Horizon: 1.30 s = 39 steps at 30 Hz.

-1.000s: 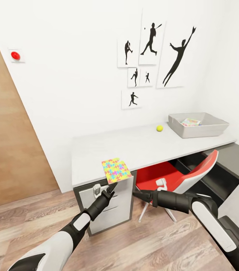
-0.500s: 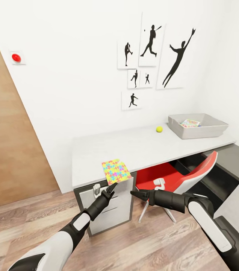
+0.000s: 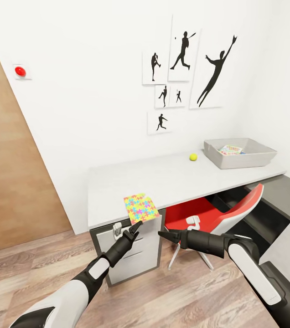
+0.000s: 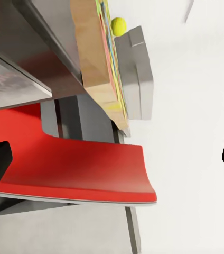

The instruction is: Put all the toys in the child's room - the three board games (two on the bed and one on the table), the two jigsaw puzzles on the table, and the tennis ball on the table - inside the toy box on the table in the child's room.

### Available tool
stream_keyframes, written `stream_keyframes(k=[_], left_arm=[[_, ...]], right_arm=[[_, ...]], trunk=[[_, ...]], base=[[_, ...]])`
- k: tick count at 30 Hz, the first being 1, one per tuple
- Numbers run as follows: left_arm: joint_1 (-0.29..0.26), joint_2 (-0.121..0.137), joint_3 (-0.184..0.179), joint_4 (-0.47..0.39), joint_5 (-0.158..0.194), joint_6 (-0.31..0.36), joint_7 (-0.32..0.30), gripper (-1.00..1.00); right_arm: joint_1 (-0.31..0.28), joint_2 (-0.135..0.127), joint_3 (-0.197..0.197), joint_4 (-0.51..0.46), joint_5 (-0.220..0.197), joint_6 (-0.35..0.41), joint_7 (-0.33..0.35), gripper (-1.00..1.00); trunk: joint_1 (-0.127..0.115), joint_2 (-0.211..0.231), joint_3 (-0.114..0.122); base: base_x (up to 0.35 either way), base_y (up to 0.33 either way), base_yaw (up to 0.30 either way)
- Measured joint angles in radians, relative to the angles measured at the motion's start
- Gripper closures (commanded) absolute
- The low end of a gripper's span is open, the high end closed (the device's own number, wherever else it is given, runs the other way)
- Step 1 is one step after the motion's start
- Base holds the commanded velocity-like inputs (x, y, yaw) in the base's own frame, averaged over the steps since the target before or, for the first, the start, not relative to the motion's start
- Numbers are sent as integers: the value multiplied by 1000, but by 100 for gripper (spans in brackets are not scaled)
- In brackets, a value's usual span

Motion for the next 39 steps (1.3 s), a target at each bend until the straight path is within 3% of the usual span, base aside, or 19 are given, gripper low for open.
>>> stream_keyframes(k=[4,39], left_arm=[[0,0,0,0,0,0,1,-100],[0,-2,0,0,0,0,1,-100]], right_arm=[[0,0,0,0,0,0,0,-100],[0,1,1,0,0,0,0,-100]], trunk=[[-15,28,12],[-15,28,13]], base=[[0,0,0],[26,0,0]])
